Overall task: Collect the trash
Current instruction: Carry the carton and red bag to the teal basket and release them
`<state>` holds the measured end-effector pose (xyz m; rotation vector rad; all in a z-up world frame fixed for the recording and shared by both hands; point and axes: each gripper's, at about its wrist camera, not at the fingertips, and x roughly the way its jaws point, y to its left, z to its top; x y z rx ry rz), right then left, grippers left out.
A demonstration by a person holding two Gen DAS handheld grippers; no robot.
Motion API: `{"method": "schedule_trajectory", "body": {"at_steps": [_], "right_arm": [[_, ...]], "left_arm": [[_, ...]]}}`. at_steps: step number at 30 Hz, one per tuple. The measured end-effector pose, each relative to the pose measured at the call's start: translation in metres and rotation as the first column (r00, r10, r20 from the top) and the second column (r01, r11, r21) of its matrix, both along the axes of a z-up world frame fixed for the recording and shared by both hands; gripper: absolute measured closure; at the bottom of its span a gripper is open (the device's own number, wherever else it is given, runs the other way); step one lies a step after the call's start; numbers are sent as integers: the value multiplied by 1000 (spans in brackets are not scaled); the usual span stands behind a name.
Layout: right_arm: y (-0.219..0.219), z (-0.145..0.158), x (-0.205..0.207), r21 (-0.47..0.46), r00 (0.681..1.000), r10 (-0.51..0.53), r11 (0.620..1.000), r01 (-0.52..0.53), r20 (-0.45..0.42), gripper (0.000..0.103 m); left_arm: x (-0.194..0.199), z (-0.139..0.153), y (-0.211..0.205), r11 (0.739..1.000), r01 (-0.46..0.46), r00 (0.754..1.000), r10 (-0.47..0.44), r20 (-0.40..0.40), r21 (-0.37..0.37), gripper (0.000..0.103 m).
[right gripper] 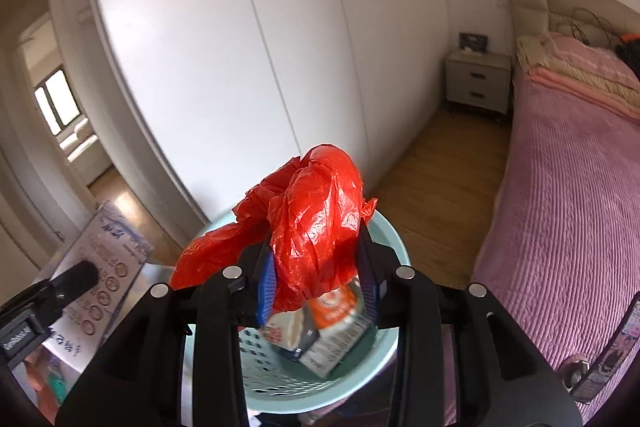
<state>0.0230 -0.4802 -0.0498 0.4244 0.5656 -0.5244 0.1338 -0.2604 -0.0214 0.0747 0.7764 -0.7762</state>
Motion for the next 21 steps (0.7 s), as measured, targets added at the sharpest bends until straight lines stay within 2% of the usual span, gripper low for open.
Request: {"method": "schedule_trajectory", "body": {"at_steps": [3, 5, 10, 13, 14, 15, 17, 21], "right_arm": [[-9, -18, 4, 24, 999, 2, 1000, -1, -51, 65], [-14, -29, 11, 72, 996, 32, 997, -26, -85, 64], [-17, -40, 13, 97, 994, 47, 995, -37, -102, 62], [-13, -40, 17, 100, 993, 51, 994, -40, -103, 52], [-12, -40, 18, 104, 993, 57, 994, -46, -105, 44], [-10, -39, 19, 108, 992, 67, 993, -56, -102, 44], [-2, -35, 20, 95, 993, 66, 994, -57, -100, 43], [2, -33, 17, 95, 993, 79, 993, -70, -87, 43]], "left_arm": [[10, -21, -19, 999, 0, 999, 2, -39, 35, 68], [12, -29, -27, 999, 1, 999, 1, -50, 54, 68], [17, -38, -34, 997, -1, 998, 5, -56, 72, 68], [20, -36, -41, 998, -3, 998, 7, -62, 59, 68], [19, -34, -42, 999, -2, 998, 5, -62, 53, 67], [19, -34, -41, 999, -7, 998, 9, -56, 47, 57], [16, -31, -40, 999, -17, 999, 19, -35, 46, 46], [7, -27, -33, 999, -4, 1000, 5, -11, 47, 46]]}}
